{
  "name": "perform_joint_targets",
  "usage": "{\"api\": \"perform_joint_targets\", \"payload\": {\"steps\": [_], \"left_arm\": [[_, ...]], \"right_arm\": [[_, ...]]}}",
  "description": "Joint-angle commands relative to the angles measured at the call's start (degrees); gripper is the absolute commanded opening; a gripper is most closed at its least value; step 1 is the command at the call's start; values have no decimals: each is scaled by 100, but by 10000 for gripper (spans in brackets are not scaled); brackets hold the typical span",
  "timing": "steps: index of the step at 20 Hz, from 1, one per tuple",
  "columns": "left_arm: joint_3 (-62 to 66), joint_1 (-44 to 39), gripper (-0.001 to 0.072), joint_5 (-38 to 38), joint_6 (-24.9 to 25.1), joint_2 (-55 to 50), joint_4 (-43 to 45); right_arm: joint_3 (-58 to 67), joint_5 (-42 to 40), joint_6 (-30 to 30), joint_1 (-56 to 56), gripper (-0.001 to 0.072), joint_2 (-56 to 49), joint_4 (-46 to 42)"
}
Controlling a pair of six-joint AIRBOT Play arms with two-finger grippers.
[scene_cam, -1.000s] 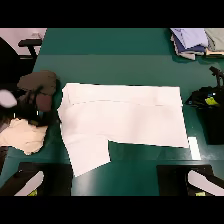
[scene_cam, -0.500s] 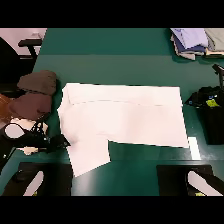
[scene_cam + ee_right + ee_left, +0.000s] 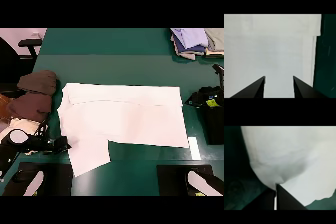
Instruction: Fold the shirts.
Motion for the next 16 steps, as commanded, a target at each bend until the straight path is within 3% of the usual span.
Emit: {"api": "perform_joint_targets", "payload": {"steps": [1, 6, 7, 8, 11, 16], "left_arm": [[-46, 2, 23, -46, 282, 7, -601], [483, 2, 22, -337, 520, 9, -704], [588, 2, 22, -304, 533, 9, -704], [693, 2, 22, -254, 579, 9, -708], [857, 2, 23, -166, 581, 9, -704], [859, 2, 23, -57, 577, 9, -704]], "right_arm": [[-4, 345, 0, -127, 408, 4, -31], [-968, 881, 4, -1270, 416, 289, -398], [-1355, 874, 4, -1598, 513, 343, -586], [-1683, 876, 4, -1899, 540, 343, -658], [-2420, 892, 7, -2527, 527, -9, -601], [-2793, 219, 31, -2114, 430, -636, -35]]}}
